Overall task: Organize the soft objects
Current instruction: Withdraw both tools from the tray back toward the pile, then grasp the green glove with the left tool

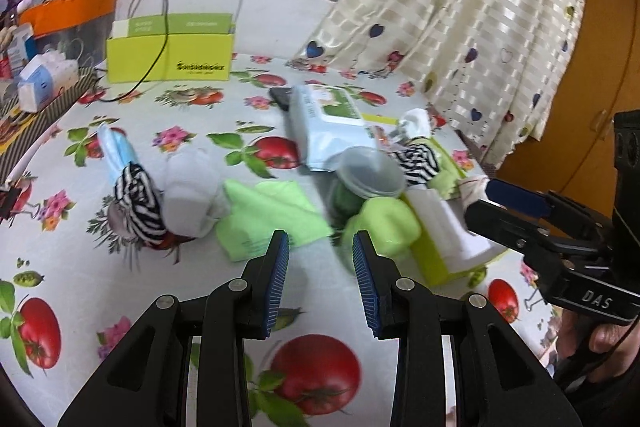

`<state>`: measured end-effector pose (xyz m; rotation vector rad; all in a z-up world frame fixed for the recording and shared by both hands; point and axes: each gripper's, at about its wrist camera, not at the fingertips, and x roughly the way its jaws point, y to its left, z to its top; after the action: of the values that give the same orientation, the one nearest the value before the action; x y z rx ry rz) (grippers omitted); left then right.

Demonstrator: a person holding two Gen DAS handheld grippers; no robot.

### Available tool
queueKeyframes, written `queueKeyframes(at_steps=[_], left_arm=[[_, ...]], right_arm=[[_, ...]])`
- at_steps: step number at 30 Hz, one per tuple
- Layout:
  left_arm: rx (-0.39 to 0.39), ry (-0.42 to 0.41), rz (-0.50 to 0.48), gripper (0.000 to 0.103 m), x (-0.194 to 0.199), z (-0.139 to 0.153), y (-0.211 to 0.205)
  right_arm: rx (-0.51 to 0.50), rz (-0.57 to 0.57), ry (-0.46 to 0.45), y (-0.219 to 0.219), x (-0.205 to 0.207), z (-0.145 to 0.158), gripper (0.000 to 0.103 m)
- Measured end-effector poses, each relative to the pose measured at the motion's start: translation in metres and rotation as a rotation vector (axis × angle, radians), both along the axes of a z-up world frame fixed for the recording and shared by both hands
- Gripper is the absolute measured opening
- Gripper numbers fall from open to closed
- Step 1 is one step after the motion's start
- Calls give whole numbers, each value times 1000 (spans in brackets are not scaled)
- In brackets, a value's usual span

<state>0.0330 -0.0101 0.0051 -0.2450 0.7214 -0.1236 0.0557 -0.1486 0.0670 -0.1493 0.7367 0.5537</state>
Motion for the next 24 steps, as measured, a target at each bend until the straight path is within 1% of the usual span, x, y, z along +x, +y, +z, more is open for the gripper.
queueKeyframes(at_steps=[4, 8, 10, 11, 12, 13, 17, 21, 24], left_arm=[[-4, 22, 8, 35, 8, -7, 9], [-1, 43, -6, 35, 19, -15, 11], [15, 55, -7, 35, 27, -20, 9], [29, 60, -5, 37, 30, -23, 8], [46, 72, 2, 45, 36, -27, 7], [52, 78, 6, 47, 39, -29, 6], [98, 98, 2, 48, 56, -39, 1], [120, 110, -7, 48, 71, -45, -3], [135, 140, -8, 48, 82, -52, -4]], right_arm=[[-4, 12, 5, 5, 3, -2, 59], [-4, 20, -4, 6, 7, -1, 59], [-1, 23, -4, 5, 9, 0, 59], [1, 24, -4, 4, 10, -1, 59], [2, 25, -2, 5, 11, -1, 59], [1, 25, 0, 5, 11, -1, 59], [3, 34, 13, 4, 17, -7, 59], [9, 31, 22, 1, 24, -10, 59], [13, 29, 21, -1, 28, -11, 59]])
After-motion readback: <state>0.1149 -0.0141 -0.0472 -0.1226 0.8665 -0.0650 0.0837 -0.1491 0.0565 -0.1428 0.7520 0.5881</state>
